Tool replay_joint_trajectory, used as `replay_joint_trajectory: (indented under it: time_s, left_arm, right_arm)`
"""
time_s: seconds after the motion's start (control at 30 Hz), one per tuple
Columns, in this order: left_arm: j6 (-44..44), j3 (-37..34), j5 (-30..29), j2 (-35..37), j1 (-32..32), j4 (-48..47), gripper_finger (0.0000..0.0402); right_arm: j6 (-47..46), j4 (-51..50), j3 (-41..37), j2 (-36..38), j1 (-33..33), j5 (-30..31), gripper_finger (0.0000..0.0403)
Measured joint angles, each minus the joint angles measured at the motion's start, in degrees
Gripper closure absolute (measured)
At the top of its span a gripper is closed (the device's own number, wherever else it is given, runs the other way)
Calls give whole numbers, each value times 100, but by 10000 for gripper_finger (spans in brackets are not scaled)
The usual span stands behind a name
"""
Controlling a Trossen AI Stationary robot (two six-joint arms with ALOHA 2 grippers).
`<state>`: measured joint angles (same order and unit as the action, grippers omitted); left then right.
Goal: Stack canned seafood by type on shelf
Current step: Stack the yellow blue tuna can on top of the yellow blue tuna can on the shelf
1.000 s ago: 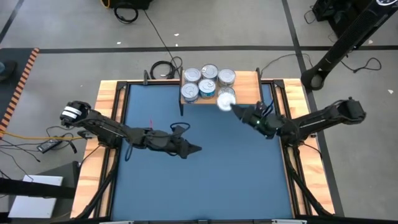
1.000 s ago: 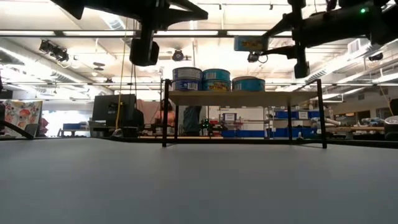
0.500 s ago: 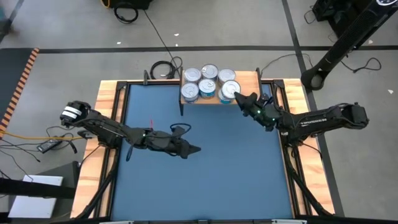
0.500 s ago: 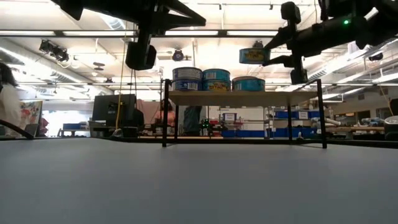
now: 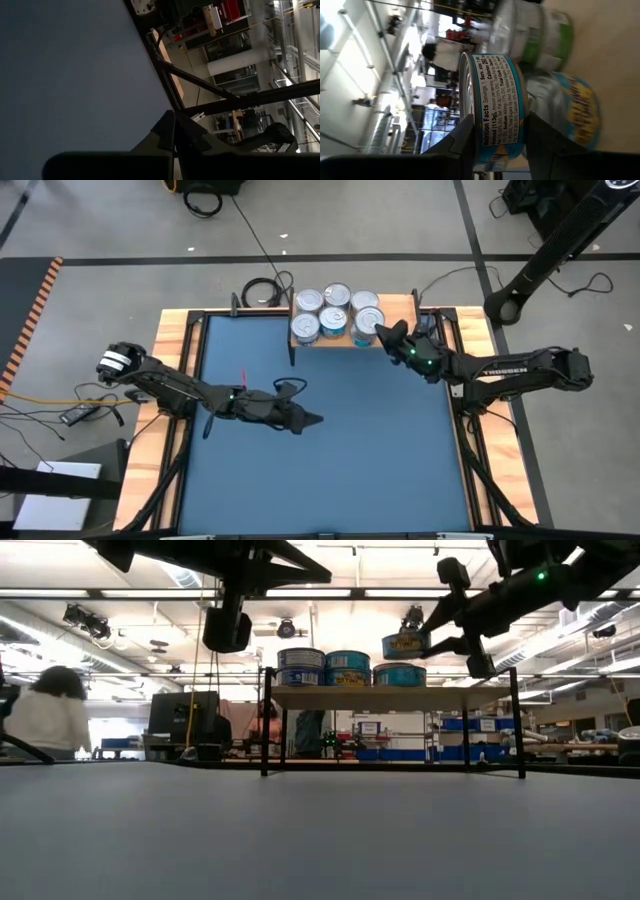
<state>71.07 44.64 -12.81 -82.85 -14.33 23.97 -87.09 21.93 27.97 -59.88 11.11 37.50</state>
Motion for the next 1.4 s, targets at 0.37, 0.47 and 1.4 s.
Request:
replay_joint_trajectory:
  time_s: [0.37, 0.47, 1.4]
  left_arm:
    - [-20, 2, -61, 4, 0, -25, 389]
    - [-24, 2, -62, 4, 0, -66, 389]
    - [-33, 2, -60, 4, 0, -125, 389]
  right_arm:
    - [-478, -232, 4, -226, 26, -74, 277]
    - [-490, -111, 4, -358, 46, -77, 277]
    - [-490, 602, 4, -520, 123, -556, 136]
